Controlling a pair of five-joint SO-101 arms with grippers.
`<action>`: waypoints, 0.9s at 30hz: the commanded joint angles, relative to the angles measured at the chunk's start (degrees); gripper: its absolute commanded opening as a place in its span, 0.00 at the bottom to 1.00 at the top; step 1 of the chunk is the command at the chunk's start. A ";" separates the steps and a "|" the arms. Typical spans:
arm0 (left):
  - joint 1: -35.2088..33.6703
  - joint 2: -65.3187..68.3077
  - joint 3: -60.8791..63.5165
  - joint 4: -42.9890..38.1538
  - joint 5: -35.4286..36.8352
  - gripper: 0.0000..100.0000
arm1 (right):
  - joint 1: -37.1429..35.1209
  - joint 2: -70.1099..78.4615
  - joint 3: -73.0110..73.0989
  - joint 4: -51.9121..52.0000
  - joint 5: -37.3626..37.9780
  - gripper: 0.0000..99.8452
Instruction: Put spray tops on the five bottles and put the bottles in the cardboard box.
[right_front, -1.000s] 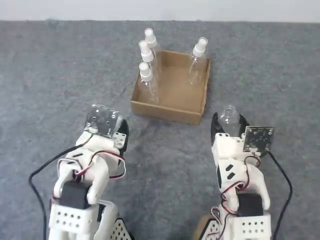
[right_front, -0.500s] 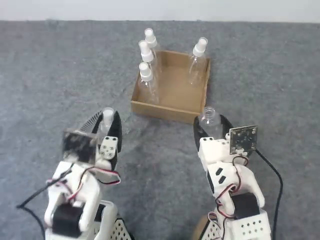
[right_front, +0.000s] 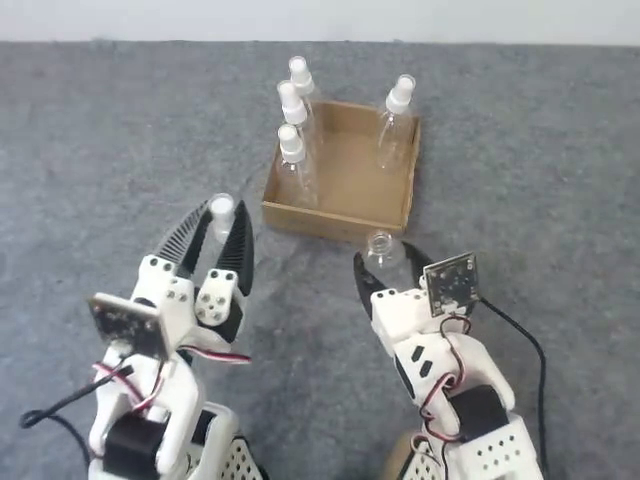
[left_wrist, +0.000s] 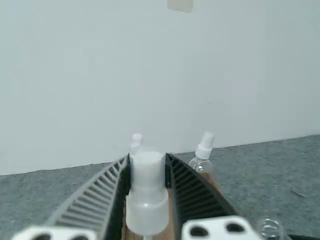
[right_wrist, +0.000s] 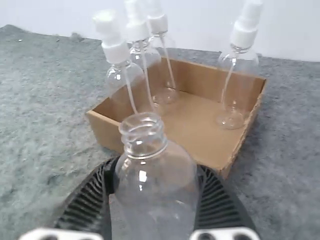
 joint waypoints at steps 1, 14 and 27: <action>3.60 -0.79 -5.85 -2.46 0.70 0.01 | -2.24 -1.10 -1.14 -1.63 0.79 0.03; 4.04 -0.79 -13.85 -3.52 5.98 0.01 | -10.77 -1.10 2.55 -5.58 0.79 0.03; 4.75 -0.79 -14.90 -9.93 14.59 0.01 | -20.18 -0.84 2.90 -8.40 0.35 0.03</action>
